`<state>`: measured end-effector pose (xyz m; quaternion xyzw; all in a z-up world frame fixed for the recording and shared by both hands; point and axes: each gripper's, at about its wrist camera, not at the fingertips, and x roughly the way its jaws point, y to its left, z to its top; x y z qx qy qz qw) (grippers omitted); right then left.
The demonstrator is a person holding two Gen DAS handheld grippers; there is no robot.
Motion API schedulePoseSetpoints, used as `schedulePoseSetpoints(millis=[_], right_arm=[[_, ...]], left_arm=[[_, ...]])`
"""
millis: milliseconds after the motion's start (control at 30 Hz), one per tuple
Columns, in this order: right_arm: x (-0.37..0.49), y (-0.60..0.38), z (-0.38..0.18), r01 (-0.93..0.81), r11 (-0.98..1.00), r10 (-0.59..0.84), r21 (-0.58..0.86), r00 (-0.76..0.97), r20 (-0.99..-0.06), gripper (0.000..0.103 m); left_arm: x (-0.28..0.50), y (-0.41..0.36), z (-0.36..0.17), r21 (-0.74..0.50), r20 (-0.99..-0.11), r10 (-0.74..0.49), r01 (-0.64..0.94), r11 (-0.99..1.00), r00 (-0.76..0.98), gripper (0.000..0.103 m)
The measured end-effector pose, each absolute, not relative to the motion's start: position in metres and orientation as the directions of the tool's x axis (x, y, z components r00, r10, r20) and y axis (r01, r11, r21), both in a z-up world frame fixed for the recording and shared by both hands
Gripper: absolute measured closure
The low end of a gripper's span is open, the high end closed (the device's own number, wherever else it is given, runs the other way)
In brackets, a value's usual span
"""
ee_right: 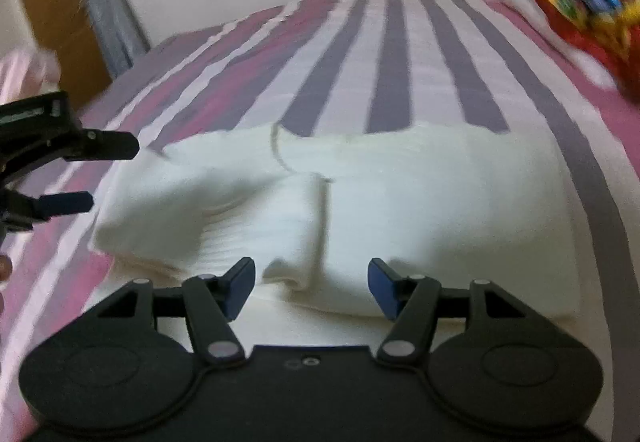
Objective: Fold small clothes
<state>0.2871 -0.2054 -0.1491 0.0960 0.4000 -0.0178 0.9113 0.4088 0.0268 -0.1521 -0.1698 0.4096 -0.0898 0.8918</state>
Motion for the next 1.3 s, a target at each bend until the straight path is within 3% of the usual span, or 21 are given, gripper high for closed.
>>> schedulePoseSetpoints(millis=[233, 500, 567, 600, 700, 800, 967, 1067, 1233, 1300], right_arm=[[0.287, -0.157, -0.158, -0.023, 0.999, -0.007, -0.033, 0.704, -0.71, 0.042], [0.3, -0.124, -0.17, -0.15, 0.979, 0.01, -0.14, 0.715, -0.699, 0.043], [0.302, -0.119, -0.176, -0.168, 0.967, -0.013, -0.192, 0.716, -0.698, 0.048], [0.305, -0.118, -0.178, -0.177, 0.964, -0.016, -0.2, 0.708, -0.706, 0.062], [0.307, -0.132, -0.174, -0.16, 0.984, 0.059, -0.073, 0.691, -0.72, 0.084], [0.307, -0.157, -0.167, -0.084, 0.994, 0.112, 0.074, 0.688, -0.717, 0.096], [0.296, -0.207, -0.147, 0.142, 0.985, -0.043, 0.1, 0.759, -0.65, 0.096], [0.293, -0.258, -0.145, 0.276, 0.948, -0.1, 0.161, 0.735, -0.671, 0.096], [0.285, -0.299, -0.167, 0.356, 0.899, -0.059, 0.256, 0.676, -0.735, 0.096], [0.284, -0.301, -0.173, 0.344, 0.879, 0.015, 0.331, 0.674, -0.738, 0.087]], left_arm=[[0.414, 0.019, -0.193, -0.394, -0.739, -0.319, 0.003, 0.919, 0.593, 0.013], [0.422, 0.002, -0.205, -0.304, -0.791, -0.27, 0.03, 0.952, 0.549, 0.013], [0.422, 0.003, -0.204, -0.303, -0.792, -0.271, 0.034, 0.952, 0.548, 0.013], [0.422, 0.003, -0.203, -0.306, -0.791, -0.274, 0.034, 0.951, 0.547, 0.013], [0.424, 0.004, -0.202, -0.31, -0.791, -0.277, 0.032, 0.95, 0.546, 0.013], [0.424, 0.001, -0.202, -0.289, -0.797, -0.262, 0.037, 0.957, 0.544, 0.013], [0.421, -0.001, -0.198, -0.282, -0.79, -0.247, 0.025, 0.959, 0.56, 0.013], [0.417, -0.002, -0.192, -0.289, -0.781, -0.248, 0.021, 0.957, 0.573, 0.013], [0.41, -0.019, -0.188, -0.224, -0.773, -0.231, 0.086, 0.971, 0.591, 0.013], [0.409, -0.02, -0.189, -0.214, -0.774, -0.222, 0.084, 0.973, 0.593, 0.013]])
